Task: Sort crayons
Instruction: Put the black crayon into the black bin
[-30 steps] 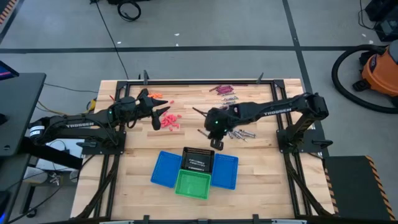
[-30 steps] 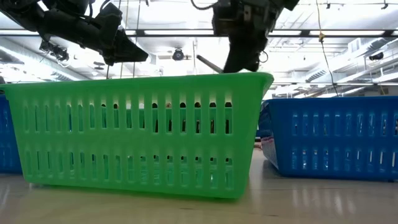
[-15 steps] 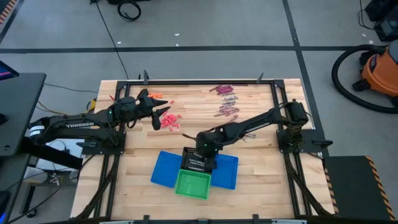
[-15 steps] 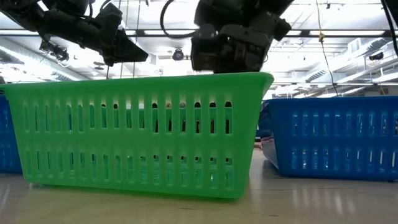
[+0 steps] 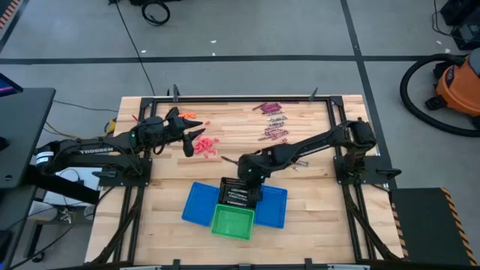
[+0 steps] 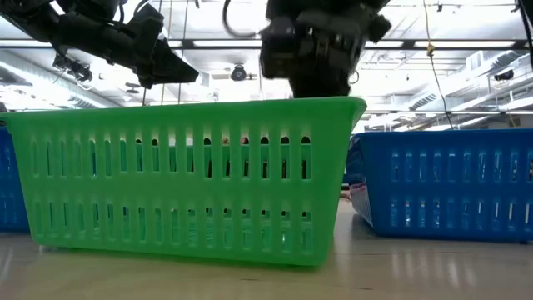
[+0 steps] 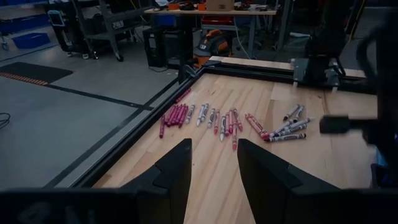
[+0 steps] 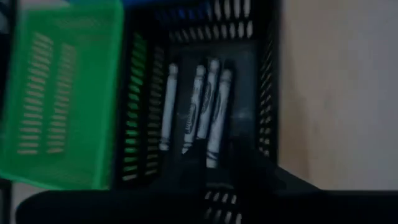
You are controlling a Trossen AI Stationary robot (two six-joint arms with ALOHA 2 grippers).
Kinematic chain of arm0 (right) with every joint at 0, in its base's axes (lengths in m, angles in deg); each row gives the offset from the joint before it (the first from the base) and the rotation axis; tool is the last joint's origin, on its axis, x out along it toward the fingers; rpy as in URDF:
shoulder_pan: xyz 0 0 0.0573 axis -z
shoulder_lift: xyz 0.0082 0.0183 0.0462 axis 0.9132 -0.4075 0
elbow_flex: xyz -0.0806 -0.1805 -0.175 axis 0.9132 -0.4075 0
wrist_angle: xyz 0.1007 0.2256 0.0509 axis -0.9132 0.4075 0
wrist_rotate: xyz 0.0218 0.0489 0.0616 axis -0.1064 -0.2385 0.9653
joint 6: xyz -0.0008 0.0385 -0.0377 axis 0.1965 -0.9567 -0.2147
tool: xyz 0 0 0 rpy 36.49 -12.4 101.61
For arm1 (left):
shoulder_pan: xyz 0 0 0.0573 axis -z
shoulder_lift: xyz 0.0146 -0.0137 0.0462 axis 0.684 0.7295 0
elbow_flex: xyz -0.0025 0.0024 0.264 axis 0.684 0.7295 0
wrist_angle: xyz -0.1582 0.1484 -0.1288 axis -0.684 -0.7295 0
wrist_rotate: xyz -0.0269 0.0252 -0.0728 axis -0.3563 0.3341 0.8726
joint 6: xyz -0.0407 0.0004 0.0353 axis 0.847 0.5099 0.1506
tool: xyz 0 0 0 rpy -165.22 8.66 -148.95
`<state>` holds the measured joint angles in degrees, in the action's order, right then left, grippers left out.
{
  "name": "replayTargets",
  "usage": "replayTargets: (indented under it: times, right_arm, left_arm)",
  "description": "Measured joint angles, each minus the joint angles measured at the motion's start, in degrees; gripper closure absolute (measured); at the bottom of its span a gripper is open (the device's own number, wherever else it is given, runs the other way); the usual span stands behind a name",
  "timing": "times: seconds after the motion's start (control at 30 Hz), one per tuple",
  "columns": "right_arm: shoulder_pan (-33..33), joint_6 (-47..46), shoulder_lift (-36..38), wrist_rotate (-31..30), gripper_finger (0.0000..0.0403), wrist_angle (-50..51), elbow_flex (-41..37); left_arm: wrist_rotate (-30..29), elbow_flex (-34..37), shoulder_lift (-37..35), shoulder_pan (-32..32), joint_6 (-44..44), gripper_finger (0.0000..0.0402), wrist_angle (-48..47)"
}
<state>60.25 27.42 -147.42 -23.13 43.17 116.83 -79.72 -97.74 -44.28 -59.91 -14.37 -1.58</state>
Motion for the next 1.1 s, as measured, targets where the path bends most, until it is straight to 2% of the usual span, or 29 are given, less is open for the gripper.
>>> replayTargets:
  times: [0.07,0.23,0.33,0.67,1.1]
  right_arm:
    - [0.47,0.39,2.34,-2.46,0.0321,2.91,0.09]
    - [1.81,-2.18,6.48,-15.65,0.0320,14.64,0.04]
    - [3.01,-5.53,6.16,-17.53,0.0320,18.08,0.04]
    - [6.77,-18.23,-0.32,-16.47,0.0320,27.55,-0.07]
    - [9.78,-22.67,-3.47,-14.93,0.0320,32.58,-0.15]
  left_arm:
    - [0.00,0.00,0.00,0.00,0.02,0.0260,-0.42]
    - [0.03,0.00,0.00,0.00,0.01,0.0260,-0.66]
    - [0.04,0.00,0.00,0.00,-0.01,0.0260,-0.69]
    - [0.02,0.00,0.00,0.00,-0.01,0.0260,-0.65]
    - [0.02,0.00,0.00,0.00,-0.01,0.0260,-0.71]
